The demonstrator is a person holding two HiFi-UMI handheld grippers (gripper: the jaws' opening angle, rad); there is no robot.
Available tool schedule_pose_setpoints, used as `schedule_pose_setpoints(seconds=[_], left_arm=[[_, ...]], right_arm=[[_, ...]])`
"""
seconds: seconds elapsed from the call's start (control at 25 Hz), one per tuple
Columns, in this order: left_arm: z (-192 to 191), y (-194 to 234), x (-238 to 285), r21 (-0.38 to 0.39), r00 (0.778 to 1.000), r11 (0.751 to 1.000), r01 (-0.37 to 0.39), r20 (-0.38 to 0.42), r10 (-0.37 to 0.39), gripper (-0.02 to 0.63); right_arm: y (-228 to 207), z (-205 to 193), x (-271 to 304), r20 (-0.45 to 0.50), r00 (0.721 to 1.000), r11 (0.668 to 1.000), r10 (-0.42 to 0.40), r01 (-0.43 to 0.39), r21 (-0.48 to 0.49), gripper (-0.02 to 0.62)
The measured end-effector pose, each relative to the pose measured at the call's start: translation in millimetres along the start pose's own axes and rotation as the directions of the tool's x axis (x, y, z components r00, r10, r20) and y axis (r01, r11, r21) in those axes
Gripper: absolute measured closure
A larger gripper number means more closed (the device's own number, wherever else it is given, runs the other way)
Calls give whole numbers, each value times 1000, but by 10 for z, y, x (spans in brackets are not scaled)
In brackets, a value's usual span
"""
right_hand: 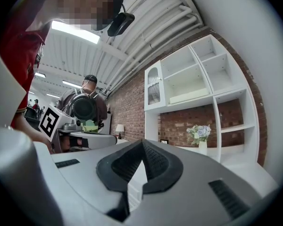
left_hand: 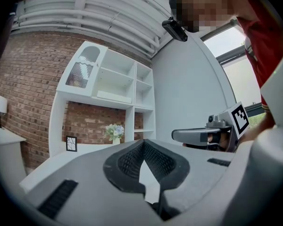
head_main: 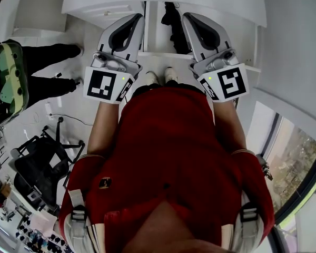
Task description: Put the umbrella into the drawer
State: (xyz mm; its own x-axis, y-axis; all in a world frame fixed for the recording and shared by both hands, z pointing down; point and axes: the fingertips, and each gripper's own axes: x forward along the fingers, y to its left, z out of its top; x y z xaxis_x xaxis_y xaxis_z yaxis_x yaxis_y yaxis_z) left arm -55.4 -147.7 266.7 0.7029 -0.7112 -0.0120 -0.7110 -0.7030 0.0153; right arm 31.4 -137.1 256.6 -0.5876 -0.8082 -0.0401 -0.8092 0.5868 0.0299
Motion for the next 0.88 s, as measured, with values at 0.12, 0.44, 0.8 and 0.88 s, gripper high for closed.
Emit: schedule_pose_setpoints(seconds=[0.12,0.44,0.8,0.88], left_arm=[[8,3,14,-2,1000,1000,5,1,-5,600],[-50,-54,29,-5,1000,1000,12,-4,-12,600],[-112,-77,84,-4,1000,1000,9,-13,-9,600],[-130,-84,96,-3,1000,1000,9,-16,-9,600]], right_arm=[[-7,-14,-1,-7,1000,1000,-3,3,4,597],[-43,-87,-79,-19,1000,1000,-9,9,11,597],[-194,-161,-125,-29,999,1000,-24,24,18,597],[-215,-186,-132,-32,999,1000,-24,24,20,597]])
